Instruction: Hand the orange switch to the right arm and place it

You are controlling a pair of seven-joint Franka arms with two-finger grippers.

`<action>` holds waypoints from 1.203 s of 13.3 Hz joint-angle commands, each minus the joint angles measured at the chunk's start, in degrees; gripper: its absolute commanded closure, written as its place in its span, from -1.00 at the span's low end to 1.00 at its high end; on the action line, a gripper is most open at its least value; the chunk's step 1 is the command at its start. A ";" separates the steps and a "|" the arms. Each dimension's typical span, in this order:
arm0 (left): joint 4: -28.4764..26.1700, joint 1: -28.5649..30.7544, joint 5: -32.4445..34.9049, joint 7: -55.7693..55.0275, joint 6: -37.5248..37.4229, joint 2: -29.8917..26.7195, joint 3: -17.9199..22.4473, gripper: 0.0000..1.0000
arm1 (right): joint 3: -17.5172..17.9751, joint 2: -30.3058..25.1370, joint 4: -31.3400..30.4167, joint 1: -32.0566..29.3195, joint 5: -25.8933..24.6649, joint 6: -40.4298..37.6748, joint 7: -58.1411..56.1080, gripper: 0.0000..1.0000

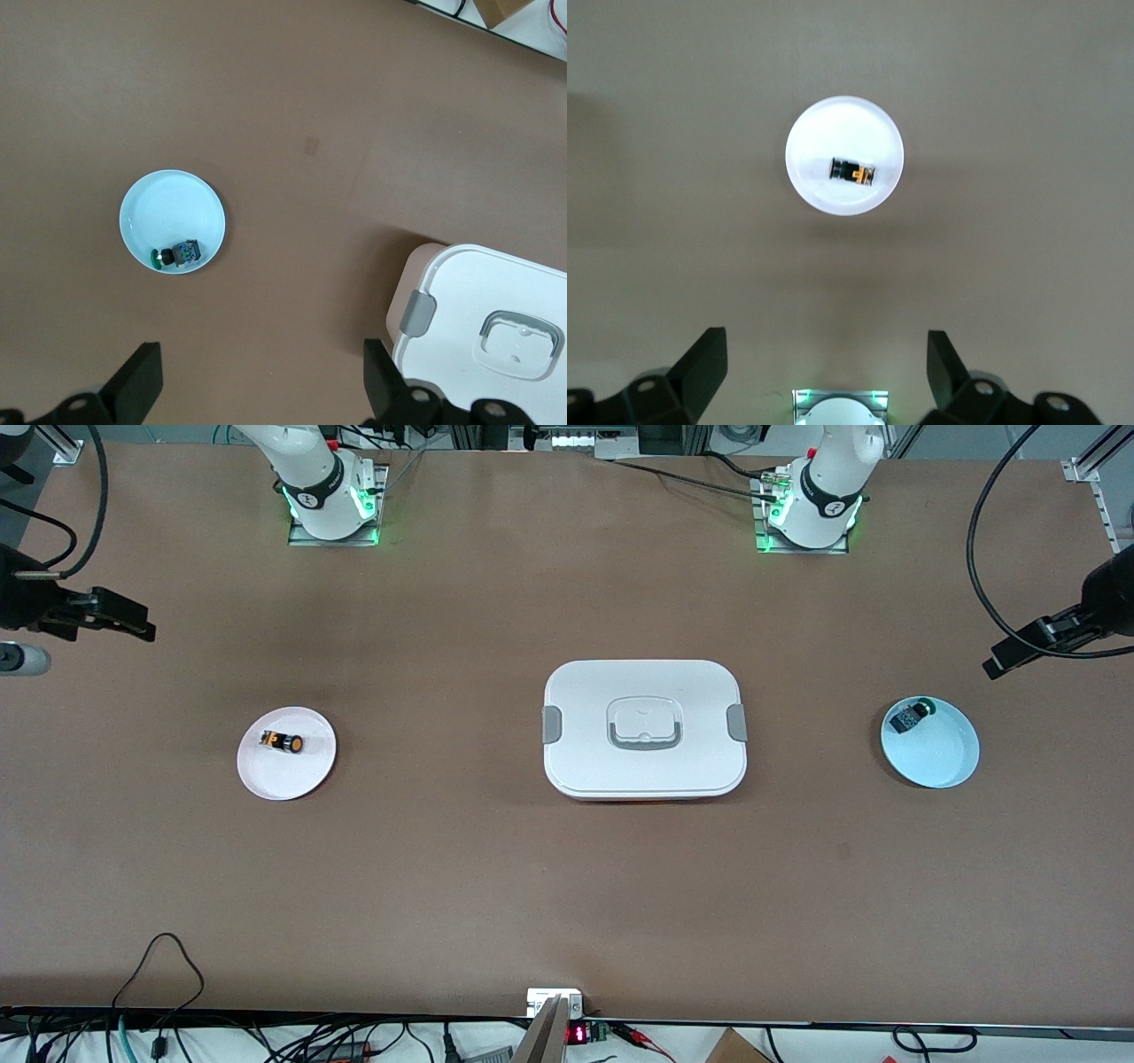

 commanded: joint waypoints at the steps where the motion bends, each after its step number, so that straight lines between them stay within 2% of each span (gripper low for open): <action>1: 4.87 0.08 1.12 0.07 -1.92 3.40 -0.16 -1.00 | 0.37 -5.42 -6.68 -0.19 0.57 2.72 0.83 -1.00; 4: 4.78 0.08 1.47 3.07 -1.57 3.30 -0.25 -1.00 | 0.28 -8.05 -6.68 -0.28 0.57 2.89 0.22 -1.00; 8: 4.34 0.08 1.39 3.33 -1.65 2.69 -0.34 -1.00 | 0.37 -8.14 -5.80 -0.19 0.57 3.42 0.22 -1.00; 9: 1.64 -0.01 1.13 4.81 -0.78 1.03 -0.16 -1.00 | 0.37 -7.79 -5.63 -0.28 0.65 3.42 0.13 -1.00; 11: -9.15 0.86 0.86 11.56 6.05 -5.28 0.10 -1.00 | 0.28 -6.48 -4.40 -0.37 1.44 3.42 0.13 -1.00; 16: -10.34 2.10 0.60 13.00 7.14 -6.19 -0.33 -1.00 | 0.37 -6.38 -4.04 -0.37 1.36 3.07 0.13 -1.00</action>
